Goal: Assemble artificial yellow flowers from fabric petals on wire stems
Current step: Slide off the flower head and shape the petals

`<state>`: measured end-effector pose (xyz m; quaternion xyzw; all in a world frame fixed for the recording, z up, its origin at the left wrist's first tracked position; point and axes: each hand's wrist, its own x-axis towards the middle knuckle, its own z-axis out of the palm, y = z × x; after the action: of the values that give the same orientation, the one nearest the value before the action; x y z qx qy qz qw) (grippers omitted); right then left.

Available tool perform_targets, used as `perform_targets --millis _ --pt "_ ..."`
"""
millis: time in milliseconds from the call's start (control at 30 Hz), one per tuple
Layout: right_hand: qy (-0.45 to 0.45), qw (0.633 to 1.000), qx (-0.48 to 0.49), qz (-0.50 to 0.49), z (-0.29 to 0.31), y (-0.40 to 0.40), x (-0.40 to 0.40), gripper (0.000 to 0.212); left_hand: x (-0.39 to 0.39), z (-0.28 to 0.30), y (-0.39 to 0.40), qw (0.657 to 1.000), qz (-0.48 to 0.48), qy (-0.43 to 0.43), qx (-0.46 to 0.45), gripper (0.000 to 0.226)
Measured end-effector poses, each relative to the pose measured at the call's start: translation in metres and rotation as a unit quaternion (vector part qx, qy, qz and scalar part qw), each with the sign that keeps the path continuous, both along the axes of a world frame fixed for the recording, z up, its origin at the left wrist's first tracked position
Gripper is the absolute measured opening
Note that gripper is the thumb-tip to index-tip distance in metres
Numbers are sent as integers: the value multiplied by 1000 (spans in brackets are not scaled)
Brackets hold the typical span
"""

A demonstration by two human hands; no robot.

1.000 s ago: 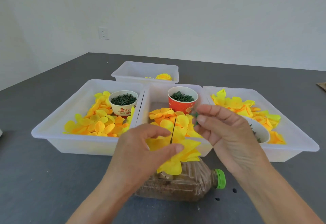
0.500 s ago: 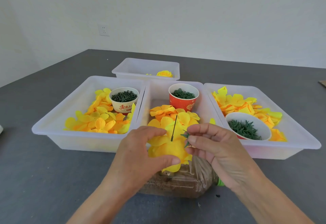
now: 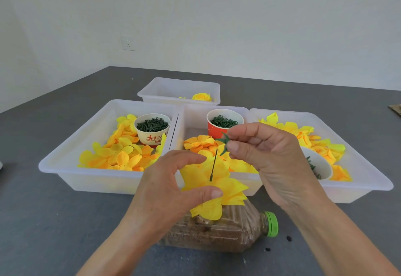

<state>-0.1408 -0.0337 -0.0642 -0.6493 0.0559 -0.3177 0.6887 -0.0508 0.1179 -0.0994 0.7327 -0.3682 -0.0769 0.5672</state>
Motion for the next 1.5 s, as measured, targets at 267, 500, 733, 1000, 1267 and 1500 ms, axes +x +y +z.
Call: perform_targets --millis 267,500,733,1000,1267,1500 --pt "11 997 -73 16 2 3 2 21 -2 26 -7 991 -6 59 -123 20" --pt "42 989 -139 19 5 7 4 20 -2 30 -18 980 -12 149 -133 9" --pt "69 990 -118 28 6 0 3 20 1 31 -20 975 -11 185 -126 24" --pt "98 993 -53 25 5 -2 6 14 -1 36 -24 974 6 205 -93 27" --pt "164 981 81 58 5 -2 11 14 4 31 -28 969 17 236 -65 28" --pt "209 974 64 57 2 -2 12 23 6 26 -28 968 17 248 -38 25"
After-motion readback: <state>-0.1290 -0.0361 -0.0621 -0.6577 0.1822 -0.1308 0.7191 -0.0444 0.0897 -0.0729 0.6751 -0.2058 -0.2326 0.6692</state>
